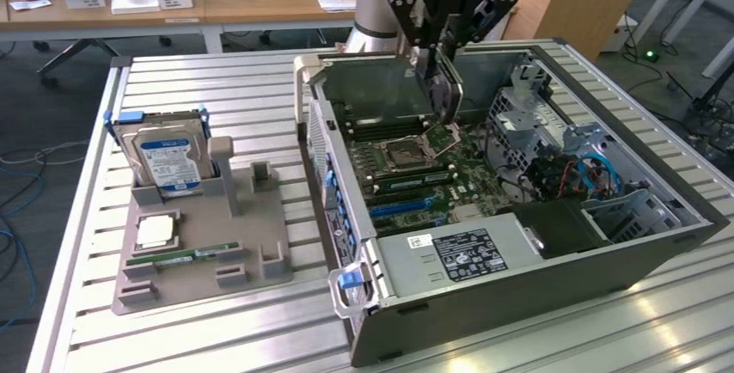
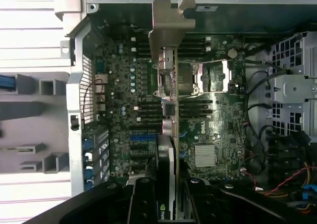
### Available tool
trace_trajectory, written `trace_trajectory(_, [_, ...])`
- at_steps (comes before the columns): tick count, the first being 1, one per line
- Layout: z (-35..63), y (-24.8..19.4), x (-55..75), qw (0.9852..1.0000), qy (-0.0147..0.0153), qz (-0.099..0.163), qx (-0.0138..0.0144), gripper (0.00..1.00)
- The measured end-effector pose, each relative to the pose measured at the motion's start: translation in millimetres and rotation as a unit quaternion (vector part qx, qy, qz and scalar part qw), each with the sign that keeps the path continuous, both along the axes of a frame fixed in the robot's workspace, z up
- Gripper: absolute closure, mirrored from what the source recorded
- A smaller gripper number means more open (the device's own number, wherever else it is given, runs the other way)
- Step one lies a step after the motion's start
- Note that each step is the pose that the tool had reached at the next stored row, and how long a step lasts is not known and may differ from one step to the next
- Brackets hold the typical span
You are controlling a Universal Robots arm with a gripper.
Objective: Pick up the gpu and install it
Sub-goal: 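Pick up the gpu and move the gpu toward the slot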
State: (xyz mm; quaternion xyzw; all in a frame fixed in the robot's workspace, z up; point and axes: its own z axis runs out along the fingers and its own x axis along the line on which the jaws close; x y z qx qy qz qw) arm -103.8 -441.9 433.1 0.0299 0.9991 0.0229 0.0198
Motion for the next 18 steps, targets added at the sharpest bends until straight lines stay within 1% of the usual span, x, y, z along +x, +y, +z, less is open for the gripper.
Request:
trace_trajectory(2, [0.0, 0.2, 6.8, 1.0000, 0.0000, 0.000, 0.0000, 0.73])
trace_trajectory(5, [0.0, 0.7, 13.6, 1.0000, 0.0000, 0.000, 0.0000, 0.73])
trace_trajectory(18, [-0.1, 2.0, 35.8, 1.0000, 0.0000, 0.000, -0.0001, 0.73])
